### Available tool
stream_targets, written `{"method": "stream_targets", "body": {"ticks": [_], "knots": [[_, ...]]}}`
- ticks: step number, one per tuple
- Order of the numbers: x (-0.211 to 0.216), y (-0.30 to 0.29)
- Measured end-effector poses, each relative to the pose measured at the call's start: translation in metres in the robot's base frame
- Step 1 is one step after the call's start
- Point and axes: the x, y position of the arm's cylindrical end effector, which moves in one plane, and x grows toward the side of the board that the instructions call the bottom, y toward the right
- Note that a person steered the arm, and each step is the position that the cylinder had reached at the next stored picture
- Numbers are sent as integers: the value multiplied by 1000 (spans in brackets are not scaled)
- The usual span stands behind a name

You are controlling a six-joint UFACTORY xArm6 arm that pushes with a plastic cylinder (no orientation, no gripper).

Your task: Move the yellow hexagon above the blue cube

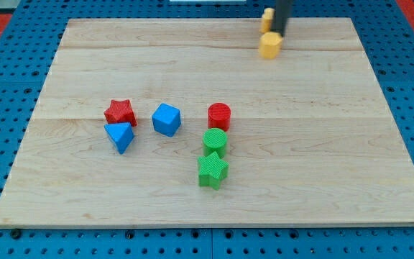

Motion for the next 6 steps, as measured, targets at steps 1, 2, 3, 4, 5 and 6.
{"method": "stream_targets", "body": {"ticks": [1,2,3,4,5,6], "knots": [[19,-32],[10,-9],[6,47],[25,36],[59,-23],[73,-51]]}}
